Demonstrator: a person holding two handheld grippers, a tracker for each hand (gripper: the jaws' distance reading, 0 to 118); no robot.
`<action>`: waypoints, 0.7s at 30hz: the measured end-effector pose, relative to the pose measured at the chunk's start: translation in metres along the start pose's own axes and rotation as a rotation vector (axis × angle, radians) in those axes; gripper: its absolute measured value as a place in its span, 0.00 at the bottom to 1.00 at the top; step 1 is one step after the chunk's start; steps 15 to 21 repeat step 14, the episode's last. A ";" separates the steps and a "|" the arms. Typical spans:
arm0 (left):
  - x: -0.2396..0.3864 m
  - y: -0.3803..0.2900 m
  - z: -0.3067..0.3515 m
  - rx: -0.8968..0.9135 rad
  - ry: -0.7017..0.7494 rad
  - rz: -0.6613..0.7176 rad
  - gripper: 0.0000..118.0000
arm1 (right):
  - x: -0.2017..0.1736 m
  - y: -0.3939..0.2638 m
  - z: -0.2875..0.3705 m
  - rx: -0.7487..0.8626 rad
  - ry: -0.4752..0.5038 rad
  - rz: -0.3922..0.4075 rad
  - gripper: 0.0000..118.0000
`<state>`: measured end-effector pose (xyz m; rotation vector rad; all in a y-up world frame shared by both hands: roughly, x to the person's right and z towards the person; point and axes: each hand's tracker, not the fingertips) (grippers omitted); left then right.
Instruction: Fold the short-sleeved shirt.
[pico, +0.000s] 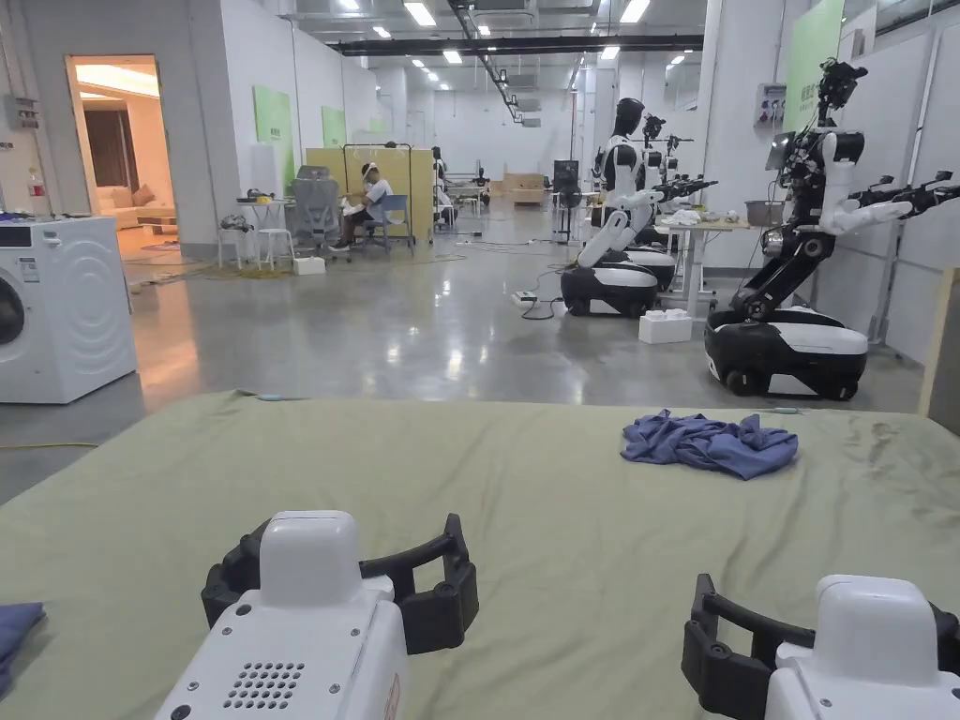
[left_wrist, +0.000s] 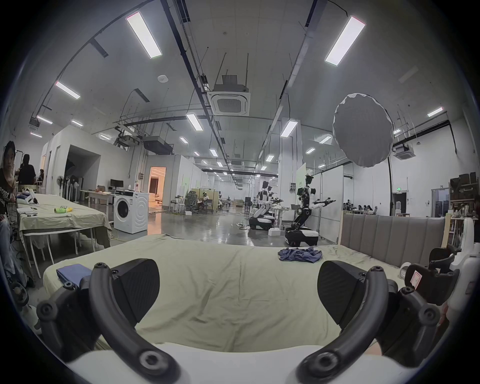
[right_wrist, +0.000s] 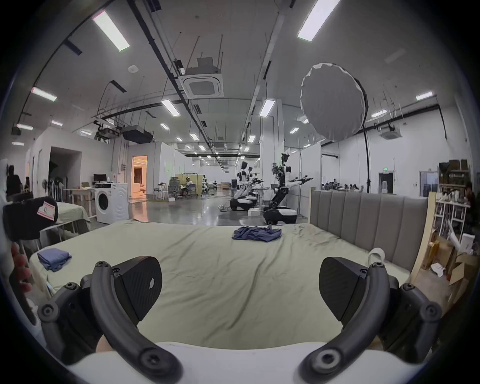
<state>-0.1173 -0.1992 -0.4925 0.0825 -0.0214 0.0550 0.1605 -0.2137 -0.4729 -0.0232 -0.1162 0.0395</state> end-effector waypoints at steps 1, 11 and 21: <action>0.000 0.000 0.000 0.003 0.002 -0.002 1.00 | -0.001 0.000 0.000 0.001 -0.001 0.005 1.00; -0.003 0.003 0.000 0.002 0.004 0.012 1.00 | -0.001 -0.002 0.001 -0.003 0.063 0.009 1.00; -0.004 0.003 0.000 0.006 0.009 0.017 1.00 | 0.005 0.000 0.002 0.003 0.038 -0.077 1.00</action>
